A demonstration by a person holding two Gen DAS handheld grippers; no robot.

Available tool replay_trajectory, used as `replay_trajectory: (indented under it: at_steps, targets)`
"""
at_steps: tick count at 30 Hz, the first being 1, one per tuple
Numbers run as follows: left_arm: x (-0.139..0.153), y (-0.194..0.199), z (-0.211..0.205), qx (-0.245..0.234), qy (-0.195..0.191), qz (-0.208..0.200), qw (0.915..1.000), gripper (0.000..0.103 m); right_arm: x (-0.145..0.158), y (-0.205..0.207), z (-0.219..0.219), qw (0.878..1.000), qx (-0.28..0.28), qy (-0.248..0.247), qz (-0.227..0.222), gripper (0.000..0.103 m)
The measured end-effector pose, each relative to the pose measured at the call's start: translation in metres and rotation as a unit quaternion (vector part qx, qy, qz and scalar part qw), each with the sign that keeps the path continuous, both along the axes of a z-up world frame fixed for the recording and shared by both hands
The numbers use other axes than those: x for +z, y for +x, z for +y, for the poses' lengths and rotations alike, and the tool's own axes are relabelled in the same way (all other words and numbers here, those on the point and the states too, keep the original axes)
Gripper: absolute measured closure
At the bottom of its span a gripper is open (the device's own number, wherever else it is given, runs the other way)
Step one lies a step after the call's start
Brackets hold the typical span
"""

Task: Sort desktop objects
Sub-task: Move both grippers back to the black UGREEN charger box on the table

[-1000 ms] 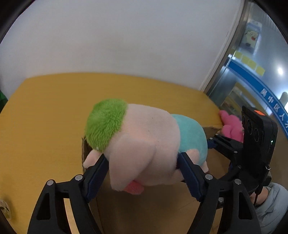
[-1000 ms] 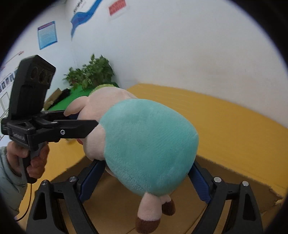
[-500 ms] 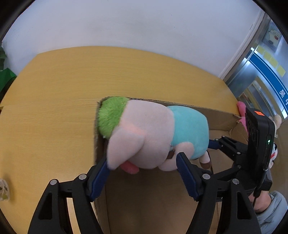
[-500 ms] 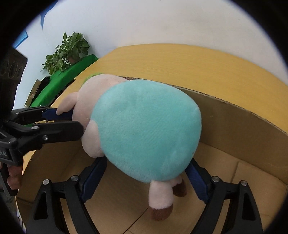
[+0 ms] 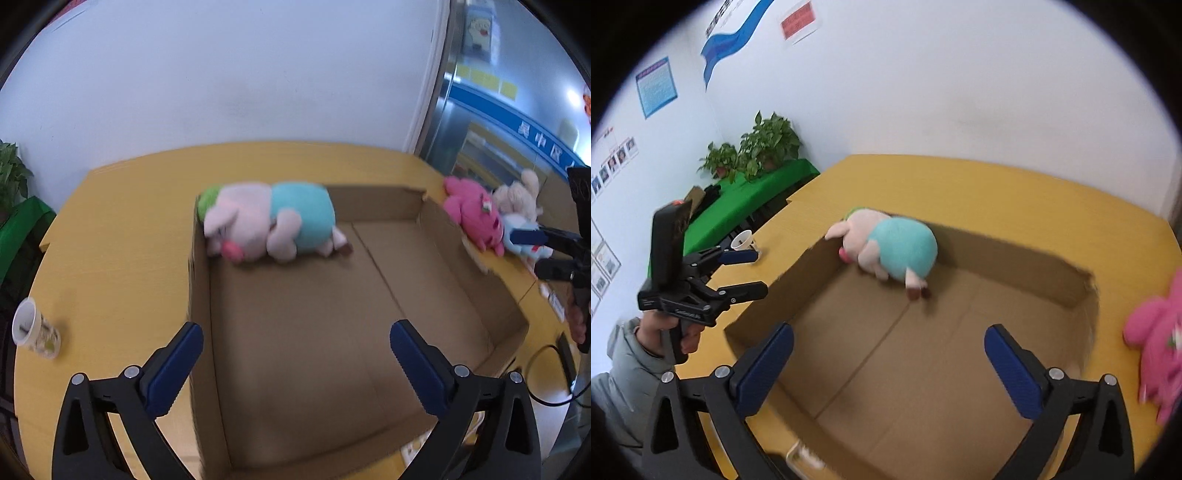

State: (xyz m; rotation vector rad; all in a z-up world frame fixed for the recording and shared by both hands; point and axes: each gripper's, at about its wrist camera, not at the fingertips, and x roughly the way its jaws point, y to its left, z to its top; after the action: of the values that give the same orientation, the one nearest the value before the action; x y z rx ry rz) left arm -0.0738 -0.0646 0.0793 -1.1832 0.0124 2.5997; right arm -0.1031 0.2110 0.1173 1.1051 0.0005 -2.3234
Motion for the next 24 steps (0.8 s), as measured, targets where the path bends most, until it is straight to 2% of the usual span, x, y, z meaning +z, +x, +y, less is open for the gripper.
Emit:
replay_trajectory:
  at_steps: [2, 3, 6, 8, 11, 15, 17, 20, 24]
  targets:
    - [-0.017, 0.019, 0.001, 0.007, -0.006, -0.020, 0.9998, 0.000, -0.030, 0.015, 0.014, 0.999, -0.025, 0.034, -0.033, 0.000]
    - [-0.025, 0.014, 0.002, 0.008, -0.004, -0.032, 0.9994, 0.000, -0.045, 0.021, 0.022, 0.997, -0.039, 0.043, -0.051, 0.000]
    - [-0.052, 0.024, 0.002, 0.016, 0.008, -0.065, 0.9977, 0.000, -0.081, 0.035, 0.044, 0.992, -0.069, 0.019, -0.100, 0.000]
    - [-0.063, 0.032, 0.003, 0.022, 0.007, -0.075, 0.9969, 0.001, -0.096, 0.039, 0.051, 0.990, -0.088, 0.037, -0.105, 0.001]
    - [-0.065, 0.041, 0.013, 0.017, -0.018, -0.071, 0.9971, 0.001, -0.098, 0.047, 0.055, 0.992, -0.086, 0.054, -0.080, 0.003]
    - [-0.060, 0.043, 0.013, 0.022, -0.008, -0.073, 0.9971, 0.001, -0.088, 0.051, 0.058, 0.990, -0.105, 0.060, -0.071, 0.003]
    - [-0.049, 0.049, 0.010, 0.033, -0.001, -0.055, 0.9980, 0.001, -0.072, 0.061, 0.059, 0.989, -0.121, 0.072, -0.051, 0.003]
    - [-0.012, 0.076, 0.015, 0.044, -0.007, 0.022, 0.9988, 0.001, -0.043, 0.082, 0.061, 0.992, -0.115, 0.050, 0.000, 0.002]
    - [0.034, 0.116, 0.025, 0.051, -0.007, 0.117, 0.9918, 0.000, -0.003, 0.119, 0.056, 0.989, -0.126, 0.031, 0.070, 0.001]
